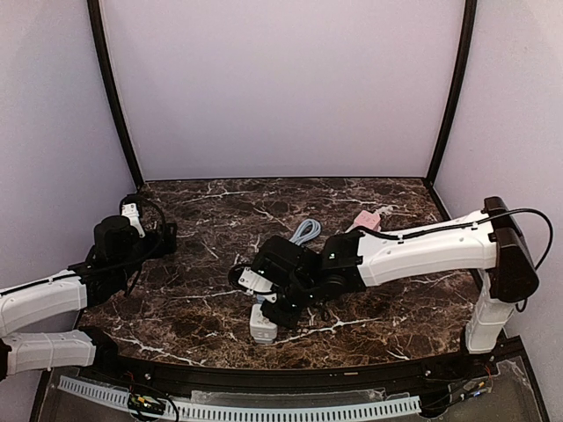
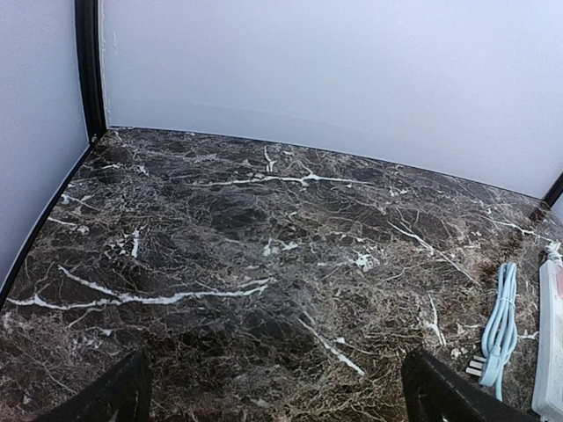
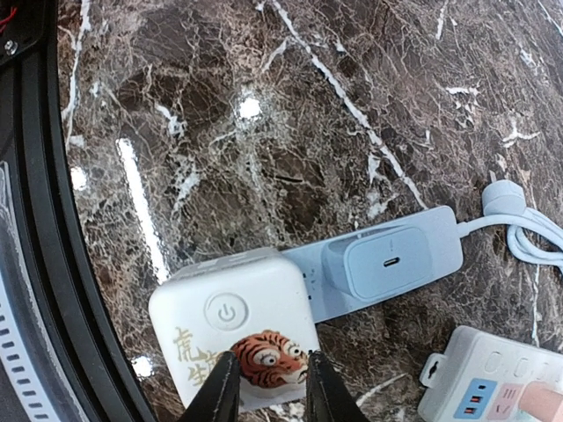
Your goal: Insert the plug
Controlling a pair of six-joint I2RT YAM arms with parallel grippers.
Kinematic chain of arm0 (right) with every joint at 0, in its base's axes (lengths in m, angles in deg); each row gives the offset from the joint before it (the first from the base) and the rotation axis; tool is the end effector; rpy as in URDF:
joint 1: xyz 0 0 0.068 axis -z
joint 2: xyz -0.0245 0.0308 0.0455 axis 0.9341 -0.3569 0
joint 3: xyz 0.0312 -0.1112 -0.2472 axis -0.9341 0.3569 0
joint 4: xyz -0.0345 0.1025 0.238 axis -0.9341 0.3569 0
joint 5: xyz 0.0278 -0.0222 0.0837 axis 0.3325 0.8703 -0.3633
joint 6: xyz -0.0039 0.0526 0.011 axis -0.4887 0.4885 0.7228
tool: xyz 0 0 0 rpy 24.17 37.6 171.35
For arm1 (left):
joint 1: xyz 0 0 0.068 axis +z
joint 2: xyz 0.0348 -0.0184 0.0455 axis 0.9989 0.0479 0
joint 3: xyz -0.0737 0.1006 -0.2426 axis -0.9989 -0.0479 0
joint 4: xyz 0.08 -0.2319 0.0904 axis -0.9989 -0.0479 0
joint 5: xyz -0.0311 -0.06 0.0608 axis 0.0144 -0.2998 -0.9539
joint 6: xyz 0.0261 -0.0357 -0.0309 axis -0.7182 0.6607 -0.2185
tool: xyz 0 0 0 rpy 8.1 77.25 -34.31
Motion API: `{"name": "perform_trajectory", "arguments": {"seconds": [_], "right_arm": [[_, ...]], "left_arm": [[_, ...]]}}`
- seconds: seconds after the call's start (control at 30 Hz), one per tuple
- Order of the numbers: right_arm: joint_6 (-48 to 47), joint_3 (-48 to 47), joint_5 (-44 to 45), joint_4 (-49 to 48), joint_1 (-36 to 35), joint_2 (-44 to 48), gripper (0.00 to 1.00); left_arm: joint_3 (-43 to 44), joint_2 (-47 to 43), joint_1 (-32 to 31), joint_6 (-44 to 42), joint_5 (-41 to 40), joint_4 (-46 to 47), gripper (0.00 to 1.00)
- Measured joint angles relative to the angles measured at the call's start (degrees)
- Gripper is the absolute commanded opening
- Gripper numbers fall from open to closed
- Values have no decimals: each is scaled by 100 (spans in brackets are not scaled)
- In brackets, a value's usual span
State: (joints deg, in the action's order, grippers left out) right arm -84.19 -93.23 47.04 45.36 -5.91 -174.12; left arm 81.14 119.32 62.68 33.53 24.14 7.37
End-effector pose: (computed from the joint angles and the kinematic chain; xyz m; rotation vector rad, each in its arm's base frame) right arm 0.1067 0.3791 0.2320 -1.5002 2.1188 0.3300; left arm 0.1914 -0.0748 0.2236 -0.1589 1.7904 -0.2502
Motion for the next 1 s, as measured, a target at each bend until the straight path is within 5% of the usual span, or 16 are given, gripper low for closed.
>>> {"name": "perform_trajectory", "arguments": {"seconds": [1.0], "right_arm": [[319,592,-592,-1298,151,-13,22]], "left_arm": [[-2,0,-2,0,15,55,99]]}}
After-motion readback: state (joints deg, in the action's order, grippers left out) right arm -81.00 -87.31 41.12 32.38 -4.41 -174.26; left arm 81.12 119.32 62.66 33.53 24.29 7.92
